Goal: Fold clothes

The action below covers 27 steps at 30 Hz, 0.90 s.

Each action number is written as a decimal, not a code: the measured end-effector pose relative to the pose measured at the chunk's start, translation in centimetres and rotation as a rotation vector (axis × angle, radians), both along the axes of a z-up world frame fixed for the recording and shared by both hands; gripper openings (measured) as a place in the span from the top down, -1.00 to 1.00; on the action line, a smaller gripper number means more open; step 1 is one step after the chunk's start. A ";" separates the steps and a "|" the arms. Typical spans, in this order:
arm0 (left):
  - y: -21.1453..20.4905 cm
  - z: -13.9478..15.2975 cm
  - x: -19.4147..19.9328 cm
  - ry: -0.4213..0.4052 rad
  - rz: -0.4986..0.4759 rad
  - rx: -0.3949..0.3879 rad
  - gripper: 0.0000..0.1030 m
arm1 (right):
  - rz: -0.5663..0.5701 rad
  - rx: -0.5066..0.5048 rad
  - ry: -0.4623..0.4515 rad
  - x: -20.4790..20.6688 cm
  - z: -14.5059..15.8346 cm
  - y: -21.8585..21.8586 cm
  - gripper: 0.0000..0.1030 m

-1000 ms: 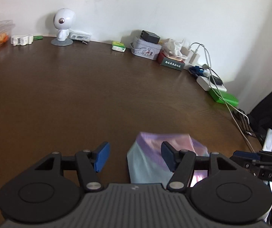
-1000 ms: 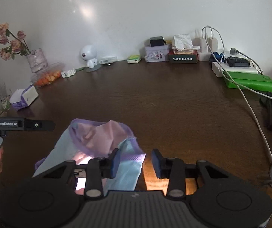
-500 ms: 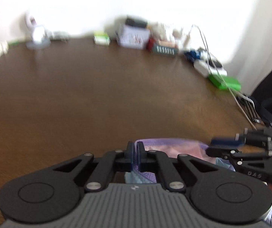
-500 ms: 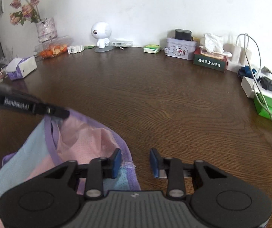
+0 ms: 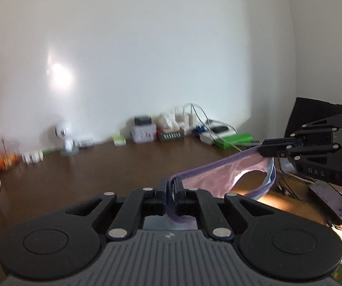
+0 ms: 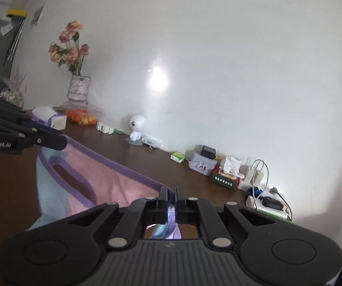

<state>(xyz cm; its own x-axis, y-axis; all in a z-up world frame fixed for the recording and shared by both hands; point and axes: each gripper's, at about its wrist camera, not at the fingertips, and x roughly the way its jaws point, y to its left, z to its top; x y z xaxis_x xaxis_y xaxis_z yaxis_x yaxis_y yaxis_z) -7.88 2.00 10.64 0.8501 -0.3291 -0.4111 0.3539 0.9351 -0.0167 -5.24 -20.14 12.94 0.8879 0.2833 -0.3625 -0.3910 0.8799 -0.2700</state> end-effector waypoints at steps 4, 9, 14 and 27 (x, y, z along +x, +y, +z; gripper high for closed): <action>0.0 -5.0 -4.9 0.175 0.043 -0.081 0.91 | -0.020 -0.006 0.129 -5.8 -4.2 -0.6 0.93; -1.2 -7.4 -8.5 0.144 0.096 0.059 0.72 | -0.062 -0.027 0.182 -9.9 -7.4 0.1 0.93; -2.5 -6.2 -8.8 0.053 0.106 0.129 0.01 | -0.062 -0.055 0.100 -11.6 -7.1 0.8 0.93; -7.6 -7.5 -6.3 -0.008 0.022 0.444 0.01 | -0.063 0.052 -0.026 -9.9 -3.4 1.1 0.93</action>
<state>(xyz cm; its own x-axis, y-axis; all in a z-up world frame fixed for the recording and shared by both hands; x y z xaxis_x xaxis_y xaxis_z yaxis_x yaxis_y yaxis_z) -14.13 -5.58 3.11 0.8585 -0.1043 -0.5021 0.3327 0.8584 0.3906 -15.18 -19.01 9.51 0.9134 0.2445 -0.3255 -0.3281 0.9155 -0.2329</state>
